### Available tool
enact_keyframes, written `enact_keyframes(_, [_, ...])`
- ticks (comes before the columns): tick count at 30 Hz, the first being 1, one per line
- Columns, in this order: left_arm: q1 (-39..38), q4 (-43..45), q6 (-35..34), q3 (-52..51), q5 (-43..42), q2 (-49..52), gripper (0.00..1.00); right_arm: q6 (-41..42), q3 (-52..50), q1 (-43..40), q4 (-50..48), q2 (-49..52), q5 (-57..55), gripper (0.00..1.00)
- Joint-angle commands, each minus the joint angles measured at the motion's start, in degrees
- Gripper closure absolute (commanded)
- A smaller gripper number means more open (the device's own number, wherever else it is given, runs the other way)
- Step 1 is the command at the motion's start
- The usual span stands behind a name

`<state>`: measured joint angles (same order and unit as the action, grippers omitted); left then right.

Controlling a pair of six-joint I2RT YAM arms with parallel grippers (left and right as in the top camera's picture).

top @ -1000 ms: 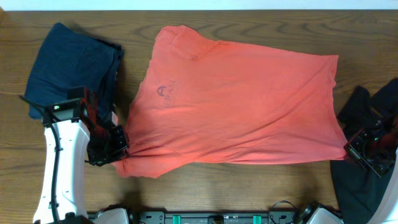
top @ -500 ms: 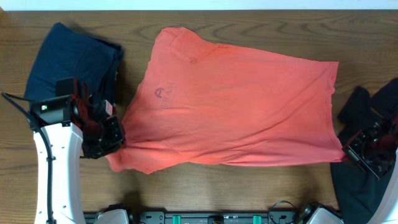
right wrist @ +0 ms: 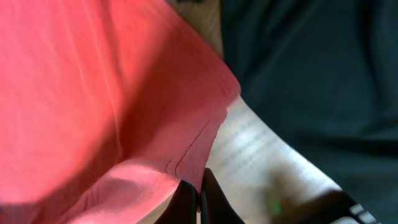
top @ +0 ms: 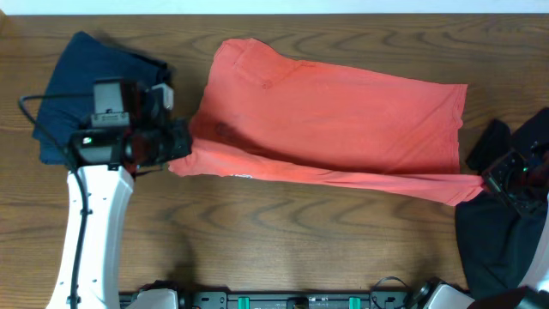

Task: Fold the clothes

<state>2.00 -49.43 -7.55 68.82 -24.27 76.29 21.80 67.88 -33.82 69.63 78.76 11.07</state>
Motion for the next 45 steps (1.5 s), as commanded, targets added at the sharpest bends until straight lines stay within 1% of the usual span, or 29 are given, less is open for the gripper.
enact_keyframes(1, [-1.70,2.89,-0.22,0.74,0.13,2.12,0.94,2.21,0.63,0.22,-2.05,2.51,1.11,0.99])
enact_keyframes(4, [-2.64,5.42,-0.22,0.74,1.79,4.46,0.94,2.21,0.63,0.37,-4.59,4.72,2.75,0.99])
enact_keyframes(11, [-2.75,13.22,-0.22,0.74,1.75,10.16,0.94,3.13,0.63,1.57,-10.67,8.74,3.34,0.99])
enact_keyframes(20, [-2.75,24.22,-0.24,0.74,1.77,14.56,0.94,5.64,0.63,2.14,-18.62,13.09,4.00,0.99])
enact_keyframes(21, [-2.75,25.31,-0.22,0.74,1.75,14.97,0.94,5.64,0.63,2.45,-19.45,13.57,4.02,0.96])
enact_keyframes(22, [-2.75,26.38,-0.24,0.74,1.75,15.32,0.92,5.62,0.63,2.73,-20.31,13.94,4.02,0.84])
enact_keyframes(23, [-2.75,27.52,-0.22,0.74,1.77,15.76,0.84,5.38,0.63,2.99,-21.27,14.27,4.02,0.64])
enact_keyframes(24, [-2.73,28.11,-0.22,0.74,1.77,15.98,0.65,4.55,0.63,3.13,-21.75,14.38,3.87,0.49])
enact_keyframes(25, [-2.73,28.35,-0.17,0.74,1.81,16.15,0.51,3.34,0.63,3.15,-22.10,14.43,3.80,0.41])
enact_keyframes(26, [-2.67,28.15,0.02,0.74,1.81,16.15,0.46,2.51,0.63,3.13,-22.08,14.43,3.78,0.37])
enact_keyframes(28, [-2.38,26.40,0.44,0.74,2.38,16.13,0.43,0.59,0.63,2.67,-21.20,14.43,3.78,0.34])
enact_keyframes(31, [-2.08,20.96,1.33,0.74,6.29,16.13,0.39,-1.90,0.63,1.99,-17.59,14.43,3.76,0.33])
enact_keyframes(33, [-2.08,16.00,3.43,0.74,9.46,16.15,0.39,-3.52,0.63,1.62,-13.27,14.43,3.76,0.32])
enact_keyframes(35, [-2.08,11.23,3.50,0.50,12.52,16.20,0.39,-3.69,0.57,1.62,-8.74,14.43,3.54,0.32])
enact_keyframes(38, [-2.08,7.23,3.48,-1.31,15.74,16.26,0.39,-3.72,0.00,2.23,-3.76,14.49,1.90,0.32])
enact_keyframes(42, [-2.08,7.89,3.45,-5.38,16.46,17.33,0.39,-3.67,-3.45,2.84,-3.41,14.49,-1.05,0.32])
enact_keyframes(45, [-1.90,11.41,3.43,-8.41,18.86,19.37,0.39,-3.69,-7.67,2.82,-7.19,14.49,-0.63,0.32])
